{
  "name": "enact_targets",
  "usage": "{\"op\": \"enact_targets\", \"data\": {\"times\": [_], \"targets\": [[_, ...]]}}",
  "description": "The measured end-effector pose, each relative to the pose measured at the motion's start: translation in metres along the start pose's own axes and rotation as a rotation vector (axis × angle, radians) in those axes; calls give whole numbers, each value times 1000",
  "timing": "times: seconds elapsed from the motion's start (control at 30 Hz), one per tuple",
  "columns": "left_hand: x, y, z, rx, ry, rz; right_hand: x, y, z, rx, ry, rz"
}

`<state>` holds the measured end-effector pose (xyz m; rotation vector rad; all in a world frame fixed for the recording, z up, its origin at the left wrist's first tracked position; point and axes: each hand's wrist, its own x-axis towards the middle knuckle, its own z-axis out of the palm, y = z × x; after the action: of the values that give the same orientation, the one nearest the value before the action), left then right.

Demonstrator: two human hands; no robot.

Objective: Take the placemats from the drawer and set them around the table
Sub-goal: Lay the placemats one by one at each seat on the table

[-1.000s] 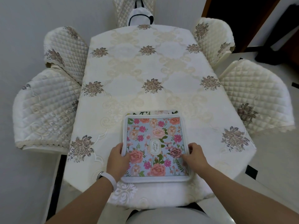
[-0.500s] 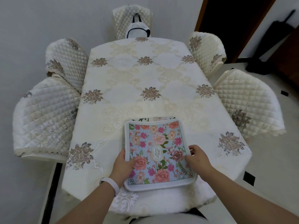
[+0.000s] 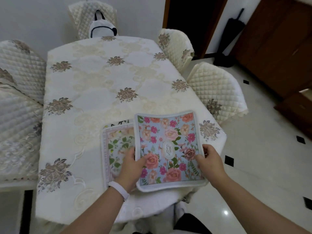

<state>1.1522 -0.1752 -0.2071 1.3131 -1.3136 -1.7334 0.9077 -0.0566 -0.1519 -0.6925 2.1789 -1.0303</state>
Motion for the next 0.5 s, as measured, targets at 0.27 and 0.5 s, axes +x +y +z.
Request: {"op": "enact_targets", "data": {"times": [0.27, 0.5], "targets": [[-16, 28, 54, 69, 17, 57, 1, 20, -53, 94, 62, -35], [-46, 41, 142, 85, -32, 67, 14, 59, -147, 118, 51, -90]]}}
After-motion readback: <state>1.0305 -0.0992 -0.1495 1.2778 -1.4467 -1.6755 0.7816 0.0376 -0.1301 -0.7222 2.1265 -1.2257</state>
